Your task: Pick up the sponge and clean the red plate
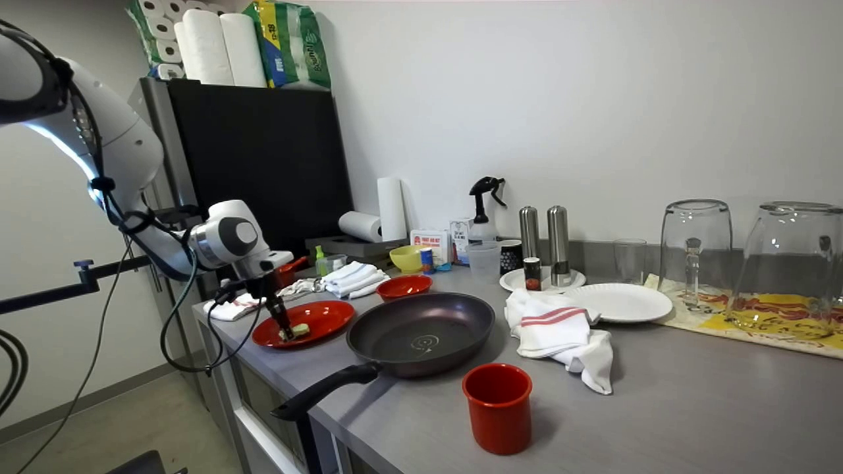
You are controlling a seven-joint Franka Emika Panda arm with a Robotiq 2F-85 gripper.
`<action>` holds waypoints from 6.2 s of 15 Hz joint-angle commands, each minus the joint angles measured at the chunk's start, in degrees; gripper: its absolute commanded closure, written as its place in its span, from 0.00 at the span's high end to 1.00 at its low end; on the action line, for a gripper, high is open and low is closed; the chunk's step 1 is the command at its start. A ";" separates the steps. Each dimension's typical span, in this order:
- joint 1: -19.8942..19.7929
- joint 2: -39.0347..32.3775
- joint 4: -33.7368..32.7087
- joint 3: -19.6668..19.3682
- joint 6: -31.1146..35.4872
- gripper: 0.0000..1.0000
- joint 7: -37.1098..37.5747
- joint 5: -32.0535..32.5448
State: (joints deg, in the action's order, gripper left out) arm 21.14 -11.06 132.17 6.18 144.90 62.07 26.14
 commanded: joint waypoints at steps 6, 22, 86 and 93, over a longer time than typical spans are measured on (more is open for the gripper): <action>-1.71 -0.78 -0.24 -1.23 -0.34 0.27 3.41 5.04; -0.01 -3.12 -3.10 2.33 0.21 0.27 1.90 3.37; 3.74 -17.43 -24.58 -5.24 -3.68 0.27 -3.85 3.28; 2.85 -16.44 -23.31 -1.81 -4.45 0.27 -6.53 -3.20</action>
State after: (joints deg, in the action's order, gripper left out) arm 24.36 -26.97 108.80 2.66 142.36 58.43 27.28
